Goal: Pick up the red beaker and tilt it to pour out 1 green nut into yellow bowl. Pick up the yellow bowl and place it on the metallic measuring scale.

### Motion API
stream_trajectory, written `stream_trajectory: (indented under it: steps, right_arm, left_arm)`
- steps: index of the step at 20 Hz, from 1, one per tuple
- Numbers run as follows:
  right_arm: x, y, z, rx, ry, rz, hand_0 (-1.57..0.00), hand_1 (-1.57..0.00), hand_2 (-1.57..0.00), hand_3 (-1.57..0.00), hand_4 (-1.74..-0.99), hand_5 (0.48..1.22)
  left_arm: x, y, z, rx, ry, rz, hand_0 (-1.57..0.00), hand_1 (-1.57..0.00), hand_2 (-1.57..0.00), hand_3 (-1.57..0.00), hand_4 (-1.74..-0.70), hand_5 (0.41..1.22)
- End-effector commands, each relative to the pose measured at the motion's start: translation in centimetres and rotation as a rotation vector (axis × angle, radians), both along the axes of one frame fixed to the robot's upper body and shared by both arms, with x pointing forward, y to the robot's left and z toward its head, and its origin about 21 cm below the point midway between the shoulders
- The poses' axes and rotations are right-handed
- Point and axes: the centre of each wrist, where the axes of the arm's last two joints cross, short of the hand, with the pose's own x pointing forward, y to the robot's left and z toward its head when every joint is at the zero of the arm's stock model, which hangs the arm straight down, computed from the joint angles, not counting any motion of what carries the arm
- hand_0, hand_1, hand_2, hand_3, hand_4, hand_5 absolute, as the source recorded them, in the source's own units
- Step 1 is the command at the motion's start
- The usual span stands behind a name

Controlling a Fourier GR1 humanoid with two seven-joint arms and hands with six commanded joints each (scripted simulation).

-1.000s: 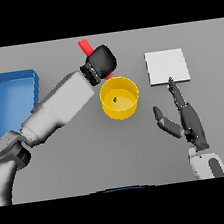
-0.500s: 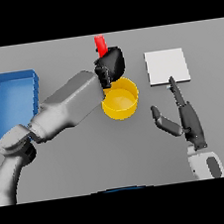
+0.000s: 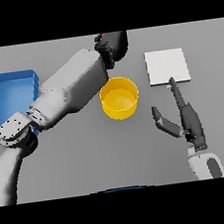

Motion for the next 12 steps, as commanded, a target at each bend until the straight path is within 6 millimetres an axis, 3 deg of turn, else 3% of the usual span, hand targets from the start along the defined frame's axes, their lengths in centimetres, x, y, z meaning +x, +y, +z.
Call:
stream_trajectory:
  steps: [1, 2, 4, 8, 10, 12]
  right_arm:
    - [-0.1, -0.1, -0.1, -0.005, -0.007, 0.002, 0.0, 0.0, 0.0, 0.0, -1.03, 0.682]
    - [0.4, -0.1, 0.2, -0.017, -0.002, -0.004, 0.0, 0.0, 0.0, 0.0, -1.023, 0.682]
    - [0.0, 0.0, 0.0, -0.01, -0.007, 0.004, 0.0, 0.0, 0.0, 0.0, -1.028, 0.68]
    - [0.4, 0.3, 0.3, 0.006, -0.011, 0.007, 0.0, 0.0, 0.0, 0.0, -0.996, 0.681]
    - [0.4, 0.2, -0.1, -0.003, -0.006, 0.008, 0.0, 0.0, 0.0, 0.0, -0.99, 0.672]
    - [0.7, 0.4, 0.2, 0.021, -0.007, 0.015, 0.0, 0.0, 0.0, 0.0, -1.004, 0.668]
  left_arm:
    - [0.5, 0.4, 1.1, -0.033, -0.001, 0.015, -1.57, -1.57, -1.57, -1.57, -1.73, 1.221]
    - [1.0, 0.7, 2.3, -0.082, -0.008, 0.036, -1.57, -1.57, -1.57, -1.57, -1.73, 1.221]
    - [2.1, 1.8, 5.2, -0.174, -0.023, 0.098, -1.57, -1.57, -1.57, -1.02, -1.73, 1.221]
    - [4.4, 5.8, 9.8, -0.465, 0.01, 0.272, -1.57, -1.57, -1.57, -1.35, -1.73, 1.221]
    - [5.3, 9.1, 11.9, -0.655, 0.017, 0.386, -1.57, -1.57, -1.57, -1.43, -1.73, 1.221]
    - [6.0, 12.2, 12.5, -0.841, 0.019, 0.482, -1.57, -1.57, -1.57, -1.44, -1.74, 1.221]
